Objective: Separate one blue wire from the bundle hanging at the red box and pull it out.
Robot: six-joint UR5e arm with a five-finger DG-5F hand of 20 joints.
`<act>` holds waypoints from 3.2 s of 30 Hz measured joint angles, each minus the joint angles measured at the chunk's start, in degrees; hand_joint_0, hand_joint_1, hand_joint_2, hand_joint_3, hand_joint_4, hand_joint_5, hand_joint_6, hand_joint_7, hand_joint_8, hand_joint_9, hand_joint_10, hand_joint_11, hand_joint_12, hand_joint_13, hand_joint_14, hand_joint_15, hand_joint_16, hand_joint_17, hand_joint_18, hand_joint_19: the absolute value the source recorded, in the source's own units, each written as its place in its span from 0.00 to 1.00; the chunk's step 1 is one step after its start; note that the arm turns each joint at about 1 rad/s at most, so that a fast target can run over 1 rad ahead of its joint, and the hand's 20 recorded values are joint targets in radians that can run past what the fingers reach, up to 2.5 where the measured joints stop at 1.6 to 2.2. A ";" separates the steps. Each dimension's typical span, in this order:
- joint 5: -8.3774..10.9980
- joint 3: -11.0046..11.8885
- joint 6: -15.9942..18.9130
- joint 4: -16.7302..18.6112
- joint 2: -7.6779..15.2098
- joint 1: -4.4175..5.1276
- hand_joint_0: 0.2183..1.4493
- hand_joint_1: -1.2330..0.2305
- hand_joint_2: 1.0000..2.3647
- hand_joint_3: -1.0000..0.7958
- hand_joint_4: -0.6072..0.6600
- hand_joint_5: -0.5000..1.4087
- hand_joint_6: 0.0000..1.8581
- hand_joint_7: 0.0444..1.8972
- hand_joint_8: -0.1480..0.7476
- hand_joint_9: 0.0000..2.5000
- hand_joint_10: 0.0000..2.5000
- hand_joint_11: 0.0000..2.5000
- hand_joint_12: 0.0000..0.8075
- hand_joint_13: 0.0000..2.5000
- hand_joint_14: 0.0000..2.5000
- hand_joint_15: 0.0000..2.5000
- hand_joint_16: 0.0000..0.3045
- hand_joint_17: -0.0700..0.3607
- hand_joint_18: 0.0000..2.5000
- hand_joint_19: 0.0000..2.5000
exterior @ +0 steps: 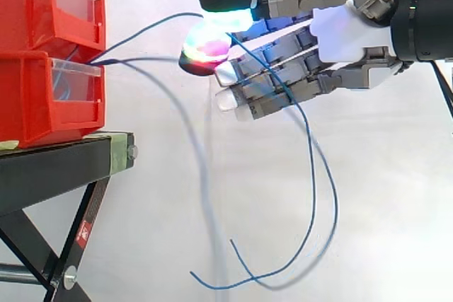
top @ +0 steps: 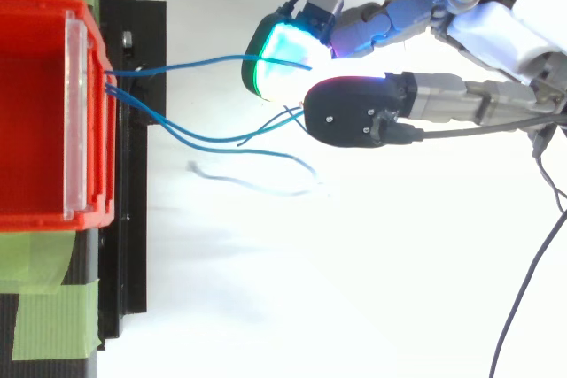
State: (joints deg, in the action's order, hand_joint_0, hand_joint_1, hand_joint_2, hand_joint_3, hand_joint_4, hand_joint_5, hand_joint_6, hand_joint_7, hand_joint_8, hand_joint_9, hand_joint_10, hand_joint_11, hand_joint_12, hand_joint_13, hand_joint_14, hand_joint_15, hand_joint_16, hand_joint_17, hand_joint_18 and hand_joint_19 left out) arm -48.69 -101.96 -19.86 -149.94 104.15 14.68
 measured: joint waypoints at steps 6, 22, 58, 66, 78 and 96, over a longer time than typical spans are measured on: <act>0.03 0.00 0.00 0.00 0.00 0.00 0.30 0.32 0.01 0.53 0.46 0.19 0.46 0.48 0.54 0.29 0.01 0.29 0.54 0.11 0.00 0.15 0.20 0.49 0.11 0.05; -0.09 -0.01 -0.58 -0.12 0.01 0.00 0.30 0.31 0.01 0.52 0.47 0.19 0.46 0.50 0.54 0.24 0.01 0.24 0.54 0.08 0.00 0.12 0.21 0.50 0.08 0.04; 4.49 -8.20 11.98 -12.23 -0.01 5.50 0.30 0.32 0.01 0.53 0.47 0.19 0.46 0.50 0.54 0.24 0.01 0.23 0.54 0.09 0.00 0.12 0.21 0.50 0.09 0.03; 5.98 -11.46 14.87 -10.68 0.00 7.20 0.30 0.32 0.01 0.53 0.47 0.19 0.46 0.49 0.54 0.24 0.00 0.23 0.54 0.09 0.00 0.12 0.21 0.50 0.09 0.03; 6.18 -12.72 15.88 -4.93 0.00 7.97 0.30 0.31 0.01 0.53 0.47 0.19 0.46 0.50 0.54 0.24 0.00 0.23 0.54 0.09 0.00 0.12 0.21 0.50 0.09 0.03; 6.15 -12.70 14.24 -2.73 0.00 7.98 0.31 0.31 0.00 0.53 0.46 0.19 0.46 0.49 0.54 0.24 0.01 0.23 0.54 0.09 0.00 0.12 0.21 0.50 0.09 0.03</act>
State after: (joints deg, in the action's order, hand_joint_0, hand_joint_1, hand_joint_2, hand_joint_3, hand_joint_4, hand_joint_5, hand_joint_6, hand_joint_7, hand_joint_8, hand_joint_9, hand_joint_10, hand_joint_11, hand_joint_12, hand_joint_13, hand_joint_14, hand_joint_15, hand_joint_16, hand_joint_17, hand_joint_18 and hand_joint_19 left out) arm -42.54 -114.66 -5.62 -152.67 104.15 22.66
